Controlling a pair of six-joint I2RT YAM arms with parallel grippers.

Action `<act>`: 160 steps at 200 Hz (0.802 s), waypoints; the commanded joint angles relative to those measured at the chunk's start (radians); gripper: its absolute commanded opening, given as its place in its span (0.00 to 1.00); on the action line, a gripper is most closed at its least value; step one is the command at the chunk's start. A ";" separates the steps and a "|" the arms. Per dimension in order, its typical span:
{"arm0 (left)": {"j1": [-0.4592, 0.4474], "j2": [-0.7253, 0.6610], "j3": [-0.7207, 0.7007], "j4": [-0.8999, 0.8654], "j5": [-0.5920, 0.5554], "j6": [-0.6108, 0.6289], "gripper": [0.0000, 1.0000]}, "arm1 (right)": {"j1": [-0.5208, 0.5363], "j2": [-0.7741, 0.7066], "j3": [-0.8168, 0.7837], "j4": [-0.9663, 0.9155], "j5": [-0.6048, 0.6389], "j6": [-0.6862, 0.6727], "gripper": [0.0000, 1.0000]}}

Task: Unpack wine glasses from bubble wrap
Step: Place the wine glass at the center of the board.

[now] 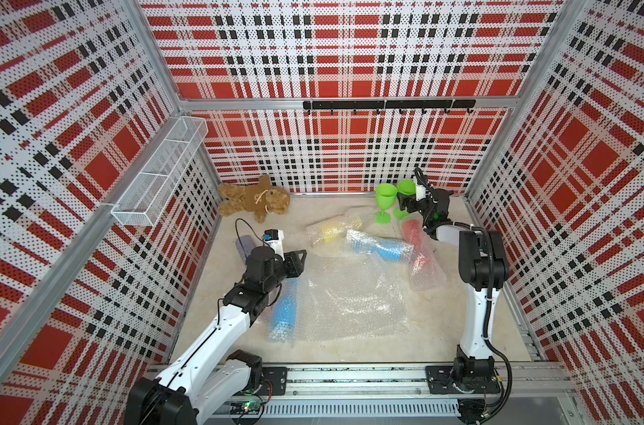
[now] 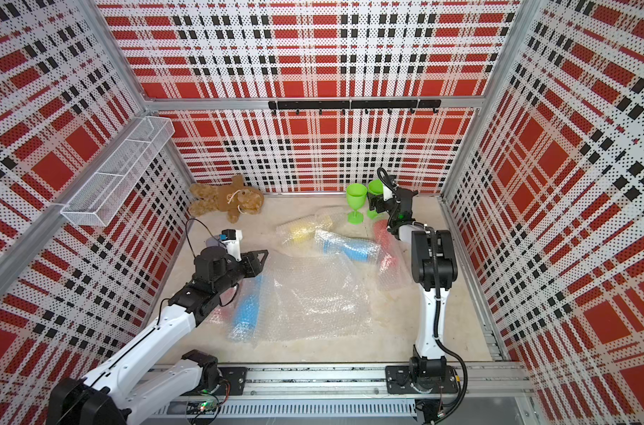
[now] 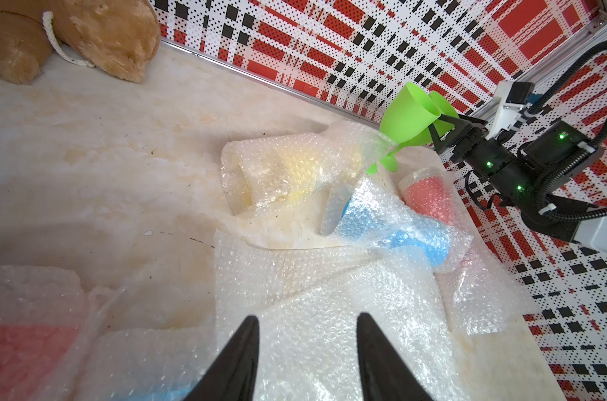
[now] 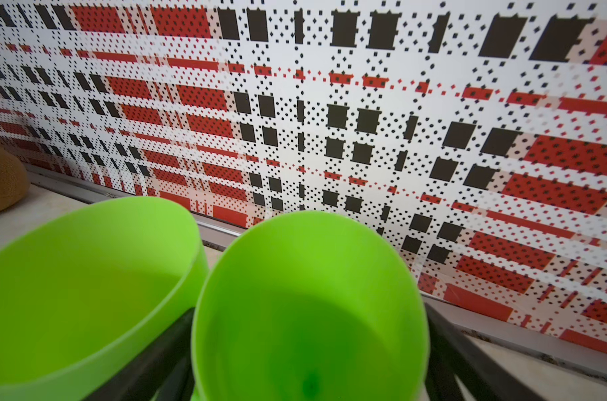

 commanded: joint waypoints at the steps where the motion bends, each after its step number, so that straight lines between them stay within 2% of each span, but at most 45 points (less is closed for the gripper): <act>1: 0.003 -0.015 -0.009 0.018 0.001 0.001 0.48 | -0.010 -0.070 -0.022 0.042 -0.029 0.013 0.96; 29: 0.003 -0.017 -0.008 0.018 0.001 0.001 0.48 | -0.021 -0.125 -0.053 0.071 -0.038 0.047 0.97; 68: 0.003 -0.034 -0.003 0.010 -0.011 0.002 0.48 | -0.025 -0.279 -0.106 0.072 0.007 0.066 0.96; 101: 0.002 -0.046 0.001 0.000 -0.018 0.002 0.48 | 0.024 -0.471 -0.222 0.010 0.135 0.072 0.92; 119: 0.000 -0.043 0.006 -0.006 -0.014 0.000 0.48 | 0.111 -0.584 -0.259 -0.172 0.292 0.042 0.91; 135: -0.008 -0.047 0.008 -0.010 -0.014 0.001 0.48 | 0.187 -0.642 -0.204 -0.478 0.478 0.095 0.90; 150: -0.019 -0.053 0.009 -0.015 -0.018 0.002 0.49 | 0.192 -0.669 -0.145 -0.772 0.484 0.222 0.88; 160: -0.025 -0.056 0.011 -0.017 -0.015 0.003 0.48 | 0.178 -0.696 -0.185 -0.829 0.408 0.260 0.86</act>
